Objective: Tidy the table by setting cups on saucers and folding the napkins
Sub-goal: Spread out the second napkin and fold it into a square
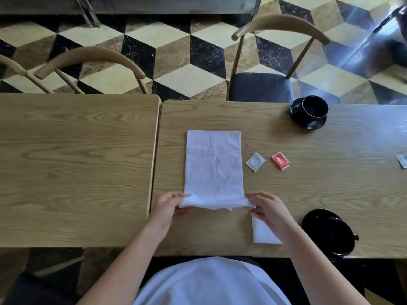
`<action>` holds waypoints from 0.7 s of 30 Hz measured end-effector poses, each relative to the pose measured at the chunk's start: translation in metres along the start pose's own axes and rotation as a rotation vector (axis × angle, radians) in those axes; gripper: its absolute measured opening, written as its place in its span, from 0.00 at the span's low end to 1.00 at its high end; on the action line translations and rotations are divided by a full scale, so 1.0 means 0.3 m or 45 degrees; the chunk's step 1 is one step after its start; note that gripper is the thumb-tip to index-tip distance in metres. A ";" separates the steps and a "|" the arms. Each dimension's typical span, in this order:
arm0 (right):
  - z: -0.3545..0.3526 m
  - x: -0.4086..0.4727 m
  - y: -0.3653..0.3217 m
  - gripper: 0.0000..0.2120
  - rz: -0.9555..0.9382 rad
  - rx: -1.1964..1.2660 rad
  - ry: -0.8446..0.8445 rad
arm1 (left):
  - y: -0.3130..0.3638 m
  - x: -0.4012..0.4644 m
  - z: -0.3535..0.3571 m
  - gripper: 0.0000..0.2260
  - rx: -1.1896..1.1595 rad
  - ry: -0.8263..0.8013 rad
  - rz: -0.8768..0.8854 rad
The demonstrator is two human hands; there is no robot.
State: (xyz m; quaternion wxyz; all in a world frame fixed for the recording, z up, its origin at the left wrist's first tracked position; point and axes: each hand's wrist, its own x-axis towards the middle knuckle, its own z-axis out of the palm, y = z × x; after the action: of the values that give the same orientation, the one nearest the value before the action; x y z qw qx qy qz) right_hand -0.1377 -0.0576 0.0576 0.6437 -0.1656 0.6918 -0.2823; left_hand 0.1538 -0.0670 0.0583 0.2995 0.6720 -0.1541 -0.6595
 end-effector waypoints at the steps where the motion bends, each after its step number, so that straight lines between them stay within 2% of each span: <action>1: -0.001 0.018 -0.034 0.12 -0.005 0.044 -0.044 | 0.038 0.015 0.013 0.09 -0.071 -0.014 0.011; 4: -0.003 0.070 -0.145 0.11 -0.056 0.128 -0.153 | 0.144 0.066 0.033 0.11 -0.131 -0.137 0.079; 6: -0.006 0.109 -0.218 0.09 -0.106 0.087 -0.189 | 0.206 0.112 0.037 0.10 0.051 -0.177 0.170; 8: -0.003 0.159 -0.281 0.05 -0.149 -0.040 -0.167 | 0.265 0.175 0.048 0.13 0.346 -0.103 0.272; 11: 0.010 0.264 -0.353 0.04 -0.197 -0.219 -0.002 | 0.344 0.292 0.085 0.15 0.582 0.002 0.407; 13: 0.021 0.346 -0.388 0.05 -0.217 -0.315 0.034 | 0.381 0.367 0.121 0.14 0.569 -0.003 0.404; 17: 0.063 0.497 -0.420 0.06 -0.220 -0.424 -0.037 | 0.396 0.517 0.176 0.11 0.537 0.012 0.360; 21: 0.095 0.619 -0.444 0.11 -0.150 -0.479 0.010 | 0.392 0.626 0.215 0.09 0.562 0.141 0.347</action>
State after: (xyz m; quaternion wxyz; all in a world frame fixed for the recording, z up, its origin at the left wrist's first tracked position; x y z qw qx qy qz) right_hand -0.1491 -0.2773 -0.0103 0.5810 -0.3221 0.7240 -0.1857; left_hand 0.1282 -0.2840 -0.0165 0.2398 0.7291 -0.3666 -0.5258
